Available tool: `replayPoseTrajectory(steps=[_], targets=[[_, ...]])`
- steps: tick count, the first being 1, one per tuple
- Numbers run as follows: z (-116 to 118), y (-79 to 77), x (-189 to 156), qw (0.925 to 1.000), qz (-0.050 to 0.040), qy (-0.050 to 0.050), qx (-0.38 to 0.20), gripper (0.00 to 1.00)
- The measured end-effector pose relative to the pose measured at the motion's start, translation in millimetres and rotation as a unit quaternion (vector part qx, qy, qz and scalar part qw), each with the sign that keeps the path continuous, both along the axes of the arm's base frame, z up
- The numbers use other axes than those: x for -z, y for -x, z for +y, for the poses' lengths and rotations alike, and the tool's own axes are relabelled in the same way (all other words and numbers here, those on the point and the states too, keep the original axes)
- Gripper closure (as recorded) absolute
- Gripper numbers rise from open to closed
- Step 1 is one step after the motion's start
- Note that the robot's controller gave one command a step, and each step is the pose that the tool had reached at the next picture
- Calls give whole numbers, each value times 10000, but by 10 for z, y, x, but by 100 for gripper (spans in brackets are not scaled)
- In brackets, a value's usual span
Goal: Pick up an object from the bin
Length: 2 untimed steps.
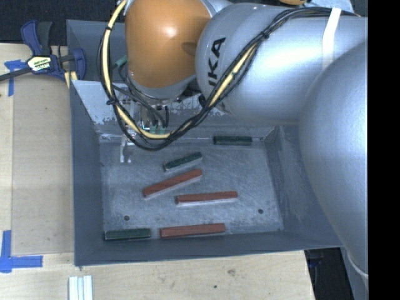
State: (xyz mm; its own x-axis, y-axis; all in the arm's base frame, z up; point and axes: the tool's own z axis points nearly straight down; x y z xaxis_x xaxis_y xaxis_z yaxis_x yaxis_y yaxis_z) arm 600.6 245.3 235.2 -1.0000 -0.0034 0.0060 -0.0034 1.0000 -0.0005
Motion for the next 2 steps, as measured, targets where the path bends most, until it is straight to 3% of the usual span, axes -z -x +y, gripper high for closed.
replayPoseTrajectory(steps=[1,2], targets=[[-15,-19,-57,10000,-44,-10,18,0],[-403,123,714,9985,-54,-9,-549,0]])
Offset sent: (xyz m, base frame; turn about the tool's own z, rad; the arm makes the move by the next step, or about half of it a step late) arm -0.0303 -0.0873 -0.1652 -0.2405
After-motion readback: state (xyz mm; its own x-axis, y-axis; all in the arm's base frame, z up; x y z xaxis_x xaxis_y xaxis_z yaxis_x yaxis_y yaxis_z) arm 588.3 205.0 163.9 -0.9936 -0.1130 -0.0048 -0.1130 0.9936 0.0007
